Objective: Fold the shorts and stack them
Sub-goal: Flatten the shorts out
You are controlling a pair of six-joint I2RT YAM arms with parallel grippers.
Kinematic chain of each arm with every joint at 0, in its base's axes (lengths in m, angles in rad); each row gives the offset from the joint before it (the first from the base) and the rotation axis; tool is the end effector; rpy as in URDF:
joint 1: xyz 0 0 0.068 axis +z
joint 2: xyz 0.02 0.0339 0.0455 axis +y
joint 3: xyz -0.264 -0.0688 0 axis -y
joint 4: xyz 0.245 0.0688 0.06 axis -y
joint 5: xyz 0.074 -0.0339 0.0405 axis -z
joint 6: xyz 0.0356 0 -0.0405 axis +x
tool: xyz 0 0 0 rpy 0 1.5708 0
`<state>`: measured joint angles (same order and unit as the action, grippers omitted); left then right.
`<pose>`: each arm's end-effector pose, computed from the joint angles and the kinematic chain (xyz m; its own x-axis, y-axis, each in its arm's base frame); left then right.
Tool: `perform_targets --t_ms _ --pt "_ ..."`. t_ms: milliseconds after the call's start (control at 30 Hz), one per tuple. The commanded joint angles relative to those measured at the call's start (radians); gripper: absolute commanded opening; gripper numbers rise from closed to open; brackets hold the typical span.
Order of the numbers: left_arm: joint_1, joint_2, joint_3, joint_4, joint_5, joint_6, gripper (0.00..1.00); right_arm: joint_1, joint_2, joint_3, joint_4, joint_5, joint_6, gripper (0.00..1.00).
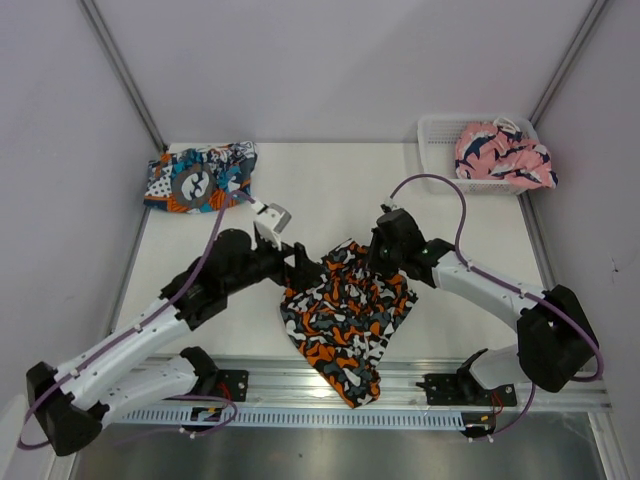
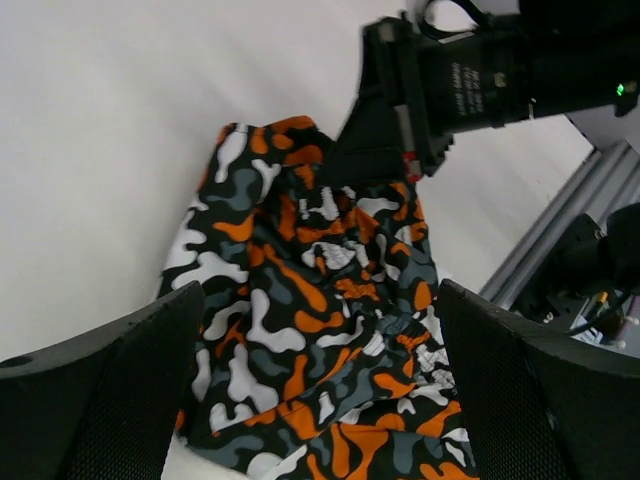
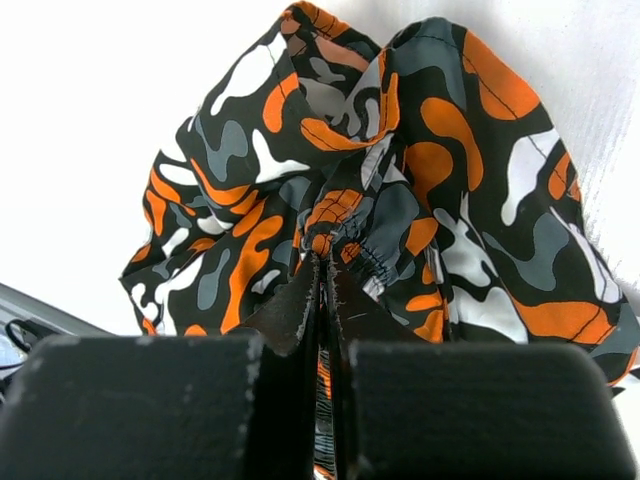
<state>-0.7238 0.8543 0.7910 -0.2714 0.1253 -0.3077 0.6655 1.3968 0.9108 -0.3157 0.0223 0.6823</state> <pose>0.1455 -0.1346 0.3211 -0.4604 0.0058 -0.8877 0.6359 0.6999 -0.3252 0.2327 0.1816 0.2334 -0.8202 0.1576 -0.5499 -0.1132 0.8976 0.4261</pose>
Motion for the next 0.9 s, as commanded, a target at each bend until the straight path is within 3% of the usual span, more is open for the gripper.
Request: perform_targets --t_ms 0,100,300,700,867 --pt "-0.116 0.051 -0.039 0.199 -0.094 -0.053 0.99 0.005 -0.042 0.039 0.017 -0.039 0.023 0.00" --pt "-0.206 0.091 -0.084 0.282 -0.182 -0.056 0.99 0.005 -0.077 0.071 0.000 -0.077 0.031 0.00" --pt "-0.287 0.150 -0.144 0.462 -0.200 -0.013 0.99 0.017 -0.157 0.140 -0.051 -0.126 0.048 0.00" --pt "-0.373 0.314 -0.063 0.479 -0.452 -0.005 0.99 0.089 -0.183 0.198 -0.091 -0.101 0.111 0.00" --pt "-0.393 0.333 -0.030 0.440 -0.650 -0.011 0.99 0.126 -0.183 0.200 -0.097 -0.053 0.128 0.00"
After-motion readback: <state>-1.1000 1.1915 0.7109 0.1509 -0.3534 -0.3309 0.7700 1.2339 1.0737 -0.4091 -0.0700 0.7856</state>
